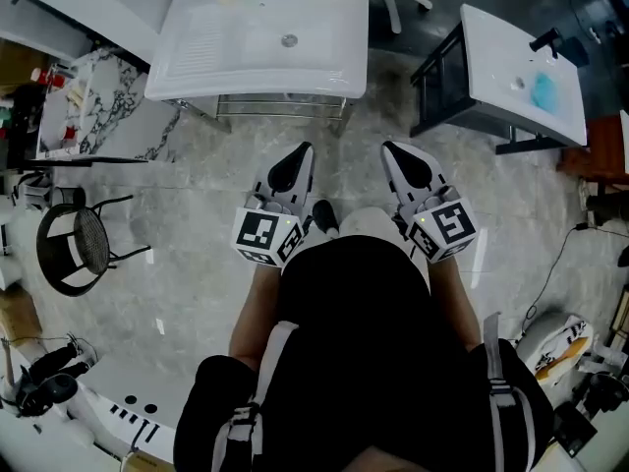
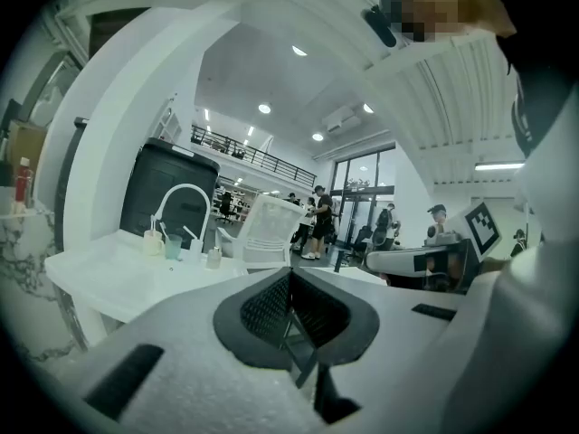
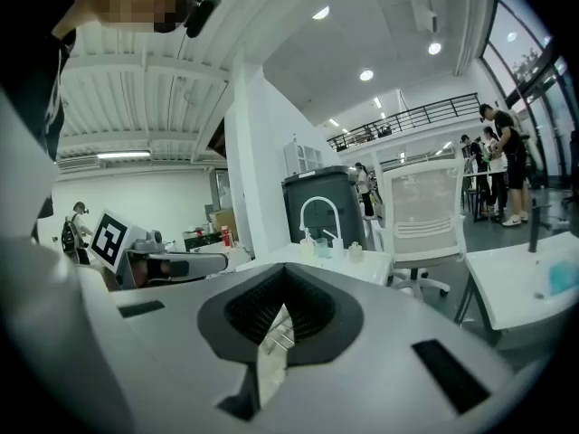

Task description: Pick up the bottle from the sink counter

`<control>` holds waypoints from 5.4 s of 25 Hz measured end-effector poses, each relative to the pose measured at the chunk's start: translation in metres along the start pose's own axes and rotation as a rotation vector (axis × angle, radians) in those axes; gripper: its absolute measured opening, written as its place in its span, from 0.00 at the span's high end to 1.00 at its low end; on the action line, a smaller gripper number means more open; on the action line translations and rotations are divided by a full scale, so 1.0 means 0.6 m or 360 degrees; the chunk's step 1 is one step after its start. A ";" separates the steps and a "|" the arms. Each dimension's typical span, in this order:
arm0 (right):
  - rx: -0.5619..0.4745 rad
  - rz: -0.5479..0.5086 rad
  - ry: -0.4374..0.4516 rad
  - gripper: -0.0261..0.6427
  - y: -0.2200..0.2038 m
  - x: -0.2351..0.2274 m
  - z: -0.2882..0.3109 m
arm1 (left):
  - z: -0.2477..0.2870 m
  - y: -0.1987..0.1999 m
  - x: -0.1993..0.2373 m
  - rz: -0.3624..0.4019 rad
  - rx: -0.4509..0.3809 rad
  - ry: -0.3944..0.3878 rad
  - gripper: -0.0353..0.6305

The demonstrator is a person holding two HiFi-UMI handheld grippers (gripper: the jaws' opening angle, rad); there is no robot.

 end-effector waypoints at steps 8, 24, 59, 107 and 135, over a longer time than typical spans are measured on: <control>-0.0029 0.0023 0.0007 0.96 0.005 0.006 -0.007 | -0.017 0.006 -0.005 -0.0013 -0.0017 0.0012 0.92; 0.0026 0.0050 0.0019 0.96 -0.004 -0.007 0.070 | -0.019 -0.004 0.050 -0.0067 0.0021 0.0060 0.92; -0.0036 0.0113 0.0196 0.96 0.124 -0.205 0.555 | 0.297 0.148 0.343 -0.0043 0.0087 0.0061 0.92; 0.0172 0.0310 -0.0484 0.93 -0.003 -0.357 0.809 | 0.531 0.162 0.566 0.0007 0.0380 -0.0498 0.92; 0.0285 0.0319 -0.0883 0.55 -0.123 -0.475 0.910 | 0.603 0.125 0.614 -0.0013 0.0539 -0.0689 0.92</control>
Point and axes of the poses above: the fingertips, and each gripper's own axes: z forward along the fingers, x to its left, y out of its top, the point moved 6 cm from there along -z, backward along the fingers
